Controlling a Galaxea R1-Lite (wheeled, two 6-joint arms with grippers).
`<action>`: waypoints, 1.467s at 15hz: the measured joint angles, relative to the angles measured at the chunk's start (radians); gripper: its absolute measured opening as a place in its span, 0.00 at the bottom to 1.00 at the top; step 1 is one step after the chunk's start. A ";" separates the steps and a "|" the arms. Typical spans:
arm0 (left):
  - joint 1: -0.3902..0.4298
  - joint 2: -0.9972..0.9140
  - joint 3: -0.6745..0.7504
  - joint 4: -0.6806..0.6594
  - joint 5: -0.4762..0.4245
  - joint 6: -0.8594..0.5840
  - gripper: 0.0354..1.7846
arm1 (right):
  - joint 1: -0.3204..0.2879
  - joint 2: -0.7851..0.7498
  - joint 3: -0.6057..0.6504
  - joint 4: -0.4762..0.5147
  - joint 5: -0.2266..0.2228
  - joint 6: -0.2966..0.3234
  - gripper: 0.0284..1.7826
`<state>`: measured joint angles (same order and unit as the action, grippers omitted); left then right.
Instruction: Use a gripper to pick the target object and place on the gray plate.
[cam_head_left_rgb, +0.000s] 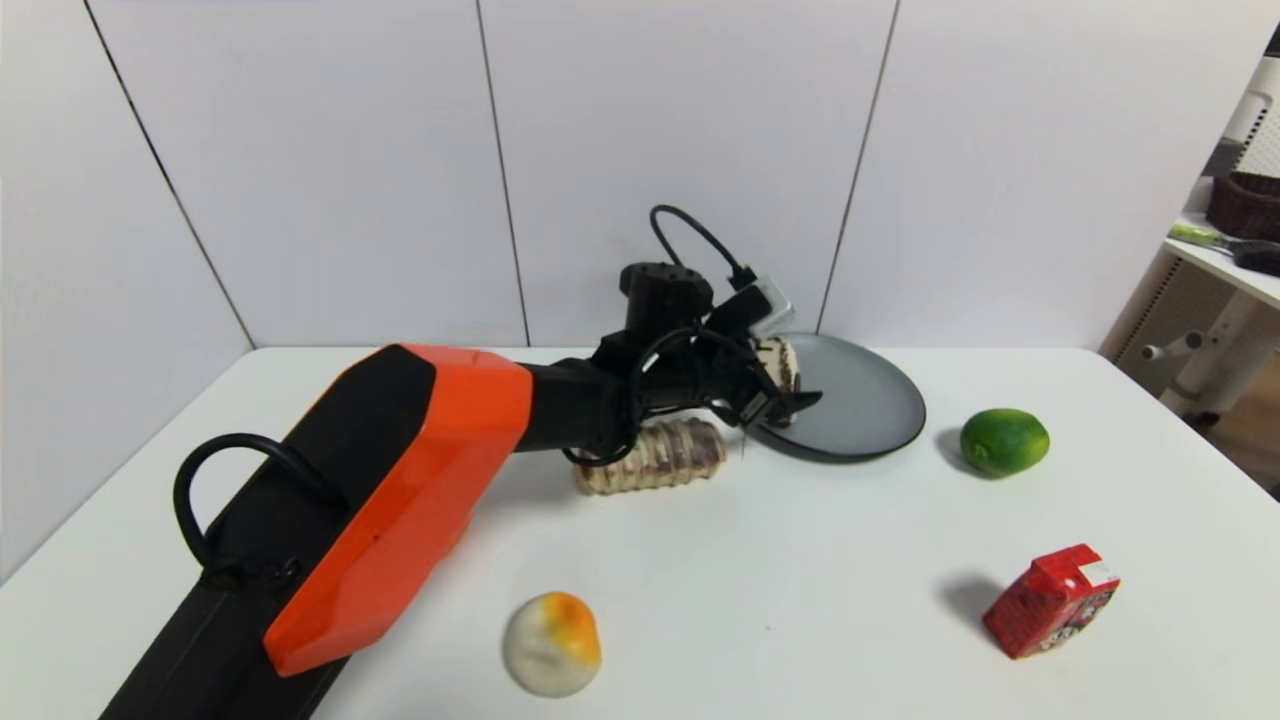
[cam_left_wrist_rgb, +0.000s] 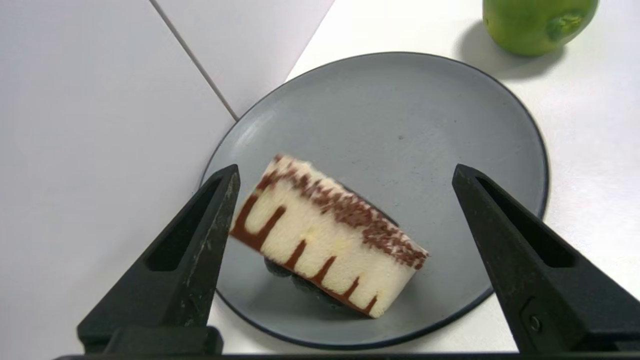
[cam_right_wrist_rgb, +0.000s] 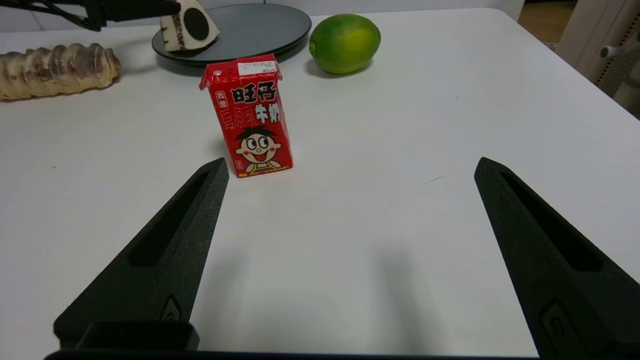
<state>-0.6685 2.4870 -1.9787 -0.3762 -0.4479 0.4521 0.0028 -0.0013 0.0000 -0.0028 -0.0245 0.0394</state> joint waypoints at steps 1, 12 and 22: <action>0.008 -0.033 0.004 0.032 0.006 0.007 0.88 | 0.000 0.000 0.000 0.000 0.000 0.000 0.95; 0.339 -0.678 0.394 0.470 0.068 0.158 0.94 | 0.000 0.000 0.000 0.000 0.000 0.000 0.95; 0.655 -1.405 1.092 0.476 0.101 -0.034 0.94 | 0.000 0.000 0.000 0.000 0.000 0.000 0.95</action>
<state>-0.0138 1.0823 -0.8870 0.0996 -0.3468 0.4185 0.0028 -0.0013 0.0000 -0.0028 -0.0249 0.0398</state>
